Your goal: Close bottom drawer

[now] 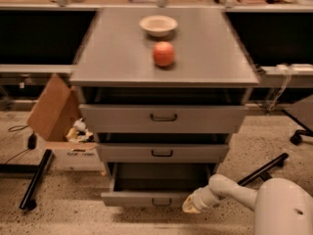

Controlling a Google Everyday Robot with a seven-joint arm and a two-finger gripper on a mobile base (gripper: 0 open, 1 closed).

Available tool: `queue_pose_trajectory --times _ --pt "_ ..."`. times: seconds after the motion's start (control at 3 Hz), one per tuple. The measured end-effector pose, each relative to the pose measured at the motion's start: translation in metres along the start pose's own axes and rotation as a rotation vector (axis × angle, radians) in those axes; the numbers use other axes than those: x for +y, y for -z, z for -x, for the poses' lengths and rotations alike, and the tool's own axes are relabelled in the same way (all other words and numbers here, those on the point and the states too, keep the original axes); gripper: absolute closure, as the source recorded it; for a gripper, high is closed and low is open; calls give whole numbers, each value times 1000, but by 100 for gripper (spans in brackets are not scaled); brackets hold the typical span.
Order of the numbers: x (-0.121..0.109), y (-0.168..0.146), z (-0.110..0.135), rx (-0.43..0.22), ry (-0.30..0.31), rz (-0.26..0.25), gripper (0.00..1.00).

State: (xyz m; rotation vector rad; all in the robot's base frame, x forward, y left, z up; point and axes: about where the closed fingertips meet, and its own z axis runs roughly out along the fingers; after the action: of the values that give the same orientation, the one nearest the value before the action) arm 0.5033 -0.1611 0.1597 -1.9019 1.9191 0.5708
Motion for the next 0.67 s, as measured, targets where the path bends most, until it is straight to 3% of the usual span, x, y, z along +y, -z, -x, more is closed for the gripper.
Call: queue_pose_trajectory --times 0.33,0.67 --pt "-18 2 3 -35 6 -70 100" --pt "-24 3 4 -49 8 -100 100"
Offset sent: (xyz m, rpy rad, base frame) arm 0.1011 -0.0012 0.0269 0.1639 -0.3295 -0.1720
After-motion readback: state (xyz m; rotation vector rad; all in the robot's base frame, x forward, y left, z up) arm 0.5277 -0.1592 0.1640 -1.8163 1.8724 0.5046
